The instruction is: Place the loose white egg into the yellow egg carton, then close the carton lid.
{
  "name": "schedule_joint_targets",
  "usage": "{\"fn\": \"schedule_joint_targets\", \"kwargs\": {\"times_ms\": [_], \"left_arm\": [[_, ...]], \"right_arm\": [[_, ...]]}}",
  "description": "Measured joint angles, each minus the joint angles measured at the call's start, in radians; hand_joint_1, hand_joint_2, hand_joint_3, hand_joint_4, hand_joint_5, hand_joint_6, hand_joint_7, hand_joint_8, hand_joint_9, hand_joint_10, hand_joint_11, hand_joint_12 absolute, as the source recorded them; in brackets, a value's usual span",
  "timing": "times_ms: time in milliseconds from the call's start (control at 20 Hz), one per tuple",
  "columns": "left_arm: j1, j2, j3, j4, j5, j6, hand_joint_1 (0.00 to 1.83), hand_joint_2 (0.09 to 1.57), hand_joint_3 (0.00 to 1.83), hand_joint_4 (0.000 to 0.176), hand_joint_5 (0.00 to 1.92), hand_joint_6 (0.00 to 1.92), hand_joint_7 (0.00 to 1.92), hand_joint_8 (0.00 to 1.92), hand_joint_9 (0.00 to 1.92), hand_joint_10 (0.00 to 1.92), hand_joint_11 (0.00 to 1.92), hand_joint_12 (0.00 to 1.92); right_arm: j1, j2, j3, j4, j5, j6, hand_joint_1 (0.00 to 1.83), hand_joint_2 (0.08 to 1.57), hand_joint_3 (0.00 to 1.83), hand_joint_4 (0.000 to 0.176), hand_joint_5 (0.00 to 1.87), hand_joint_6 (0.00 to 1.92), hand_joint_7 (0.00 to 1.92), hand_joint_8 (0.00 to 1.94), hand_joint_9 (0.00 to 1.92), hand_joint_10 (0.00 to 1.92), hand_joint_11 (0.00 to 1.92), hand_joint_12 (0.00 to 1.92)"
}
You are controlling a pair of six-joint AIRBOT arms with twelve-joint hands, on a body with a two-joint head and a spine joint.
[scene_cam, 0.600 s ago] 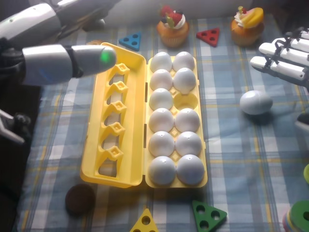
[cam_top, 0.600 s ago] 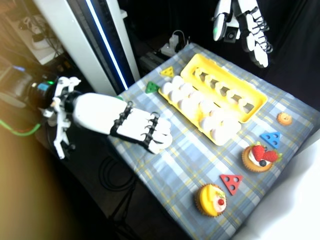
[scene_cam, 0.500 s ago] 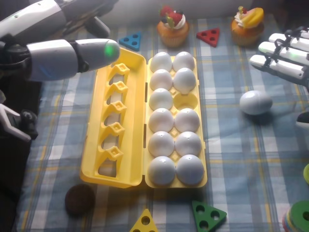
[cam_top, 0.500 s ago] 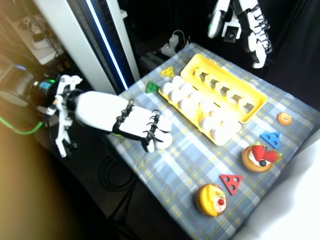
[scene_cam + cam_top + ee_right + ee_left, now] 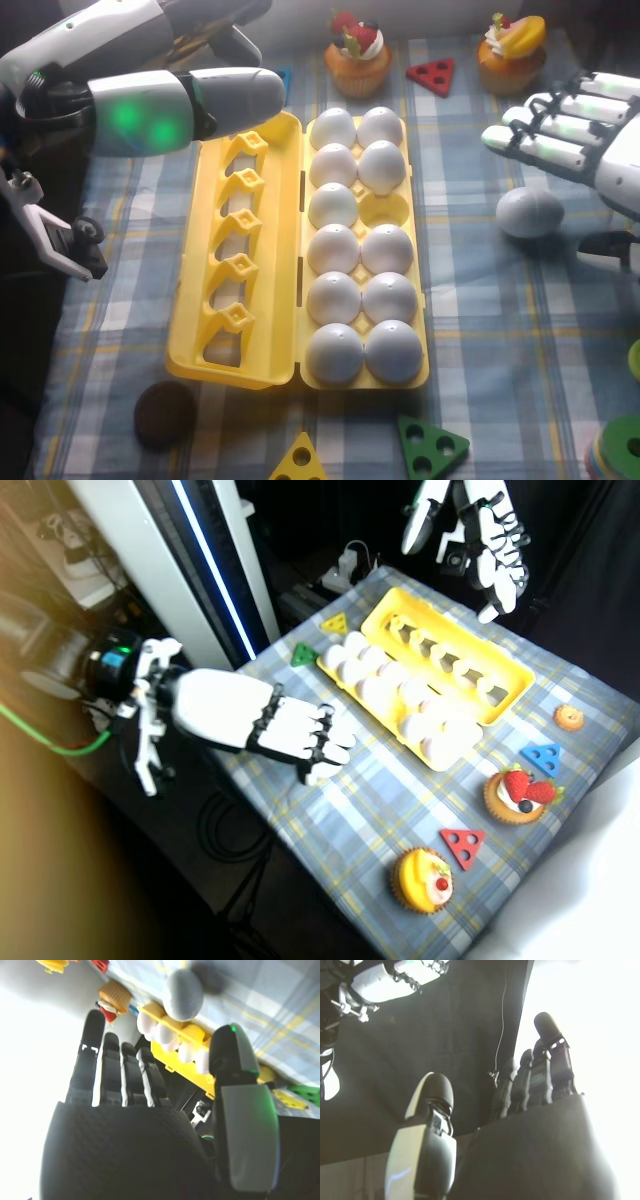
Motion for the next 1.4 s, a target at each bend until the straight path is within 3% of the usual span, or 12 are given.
{"fn": "schedule_joint_targets", "kwargs": {"times_ms": [200,300,500,600,650,750,800,850,1050,1100,1250,1400], "left_arm": [[0.000,0.000,0.000,0.000,-0.008,0.000,0.40,1.29,0.00,0.040,0.04,0.00,0.00,0.00,0.02,0.02,0.00,1.03],[0.000,0.001,0.000,0.000,-0.012,0.000,0.39,1.30,0.00,0.025,0.04,0.00,0.00,0.00,0.03,0.02,0.00,0.93],[0.002,0.005,-0.001,-0.002,-0.024,0.000,0.38,1.32,0.00,0.035,0.02,0.01,0.00,0.00,0.00,0.00,0.00,0.49],[0.005,0.005,-0.001,-0.003,-0.023,0.000,0.38,1.33,0.00,0.045,0.01,0.00,0.00,0.00,0.00,0.00,0.00,0.24],[0.005,0.005,-0.001,-0.003,-0.024,0.000,0.39,1.33,0.00,0.046,0.02,0.00,0.00,0.00,0.00,0.00,0.00,0.35],[0.014,0.006,-0.001,-0.013,-0.037,0.000,0.38,1.32,0.00,0.042,0.03,0.00,0.00,0.00,0.01,0.00,0.00,0.58],[0.017,0.008,-0.001,-0.017,-0.038,0.000,0.38,1.32,0.00,0.040,0.03,0.00,0.00,0.00,0.01,0.00,0.00,0.62],[0.029,0.016,-0.001,-0.026,-0.045,0.000,0.39,1.31,0.00,0.050,0.03,0.00,0.00,0.00,0.01,0.00,0.00,0.66],[0.039,0.036,-0.011,-0.045,-0.058,0.000,0.42,1.30,0.00,0.056,0.03,0.00,0.00,0.00,0.01,0.00,0.00,0.77],[0.042,0.038,-0.011,-0.041,-0.063,0.000,0.41,1.30,0.00,0.089,0.01,0.00,0.00,0.00,0.00,0.00,0.00,0.63],[0.059,0.071,-0.038,-0.052,-0.080,0.024,0.47,1.30,0.00,0.073,0.04,0.00,0.00,0.00,0.00,0.00,0.00,0.16],[0.078,0.094,-0.043,-0.092,-0.103,0.039,0.48,1.30,0.00,0.084,0.04,0.00,0.00,0.00,0.00,0.00,0.00,0.18]], "right_arm": [[0.014,-0.056,0.055,0.034,-0.050,0.000,0.95,1.16,0.00,0.000,0.10,0.23,0.26,0.37,0.03,1.03,0.00,1.69],[0.015,-0.077,0.078,0.053,-0.069,0.000,0.99,1.17,0.00,0.000,0.13,0.30,0.26,0.45,0.02,1.07,0.00,1.65],[0.025,-0.109,0.109,0.084,-0.098,0.000,1.09,1.18,0.00,0.000,0.21,0.99,0.34,1.23,0.17,1.60,0.03,1.92],[0.032,-0.122,0.117,0.090,-0.103,0.000,1.29,1.23,0.00,0.000,0.27,1.17,0.71,1.41,0.45,1.44,0.02,1.90],[0.036,-0.127,0.117,0.089,-0.105,0.000,1.20,1.27,0.00,0.000,0.46,1.47,0.81,1.39,0.71,1.42,0.52,1.88],[0.037,-0.134,0.121,0.090,-0.102,0.001,1.35,1.21,0.00,0.000,0.64,1.26,0.80,1.34,0.90,1.43,0.90,1.69],[0.042,-0.133,0.121,0.090,-0.105,0.001,1.36,1.20,0.00,0.000,0.68,1.24,0.82,1.30,0.92,1.40,0.94,1.66],[0.054,-0.130,0.119,0.090,-0.106,0.001,1.36,1.20,0.00,0.000,0.69,1.25,0.84,1.30,0.82,1.49,0.71,1.84],[0.063,-0.099,0.091,0.076,-0.086,0.001,1.35,1.23,0.00,0.000,0.65,1.29,0.76,1.38,0.79,1.57,0.89,1.76],[0.062,-0.094,0.088,0.067,-0.079,0.002,1.34,1.24,0.00,0.000,0.64,1.30,0.74,1.40,0.77,1.59,0.89,1.78],[0.080,-0.074,0.049,0.025,-0.075,0.003,1.19,1.22,0.00,0.000,0.73,1.27,0.85,1.37,0.89,1.52,0.88,1.81],[0.106,-0.069,0.036,-0.053,-0.051,0.044,1.31,1.22,0.01,0.000,0.70,1.25,0.79,1.38,0.82,1.55,0.83,1.88]]}}
